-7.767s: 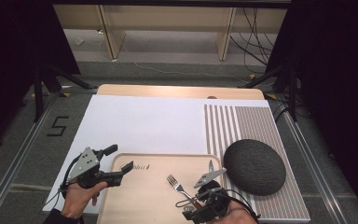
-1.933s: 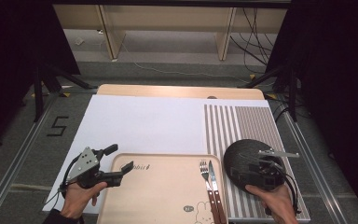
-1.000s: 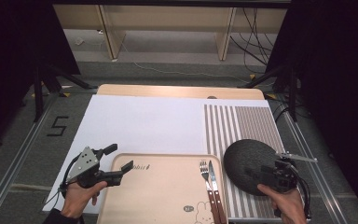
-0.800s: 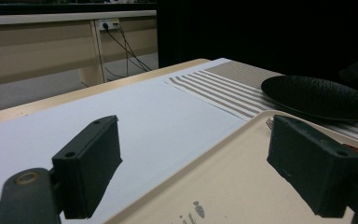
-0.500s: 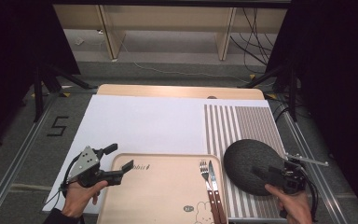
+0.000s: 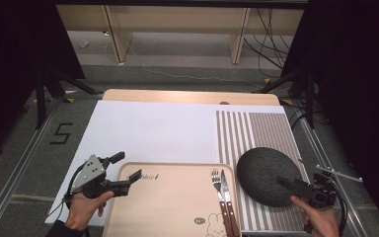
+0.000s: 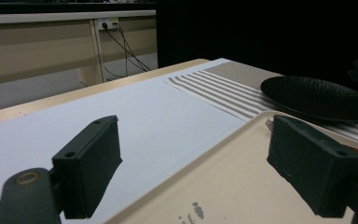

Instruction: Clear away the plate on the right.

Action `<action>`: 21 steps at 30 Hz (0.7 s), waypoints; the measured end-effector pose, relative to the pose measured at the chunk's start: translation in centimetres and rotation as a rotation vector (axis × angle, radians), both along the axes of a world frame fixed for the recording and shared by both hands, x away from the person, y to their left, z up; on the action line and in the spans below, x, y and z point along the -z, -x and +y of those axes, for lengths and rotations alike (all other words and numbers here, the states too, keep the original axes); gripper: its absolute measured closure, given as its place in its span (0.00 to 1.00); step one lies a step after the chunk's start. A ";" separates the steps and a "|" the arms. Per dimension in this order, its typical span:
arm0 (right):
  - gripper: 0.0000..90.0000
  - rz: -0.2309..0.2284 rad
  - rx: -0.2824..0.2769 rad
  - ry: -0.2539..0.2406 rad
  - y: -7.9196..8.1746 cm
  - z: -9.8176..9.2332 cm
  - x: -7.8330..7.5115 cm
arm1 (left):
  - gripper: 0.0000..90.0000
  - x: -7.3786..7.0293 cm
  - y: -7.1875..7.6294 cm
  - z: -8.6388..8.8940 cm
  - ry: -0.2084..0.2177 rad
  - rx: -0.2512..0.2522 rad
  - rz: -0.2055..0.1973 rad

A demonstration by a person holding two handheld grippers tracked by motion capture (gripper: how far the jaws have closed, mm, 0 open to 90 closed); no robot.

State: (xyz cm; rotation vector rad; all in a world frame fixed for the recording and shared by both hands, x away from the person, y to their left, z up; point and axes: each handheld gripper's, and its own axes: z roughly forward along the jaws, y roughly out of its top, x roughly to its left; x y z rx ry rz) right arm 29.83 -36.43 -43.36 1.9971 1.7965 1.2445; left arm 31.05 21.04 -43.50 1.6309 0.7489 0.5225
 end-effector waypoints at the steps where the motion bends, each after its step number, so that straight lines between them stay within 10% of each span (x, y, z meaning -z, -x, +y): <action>1: 0.21 0.002 0.005 -0.008 0.1 -0.1 0.0 | 0.18 0.0 0.0 0.0 -0.002 0.000 -0.002; 21: 0.21 0.043 0.073 -0.098 1.1 -2.2 0.4 | 0.18 0.0 0.0 0.1 -0.006 -0.002 -0.004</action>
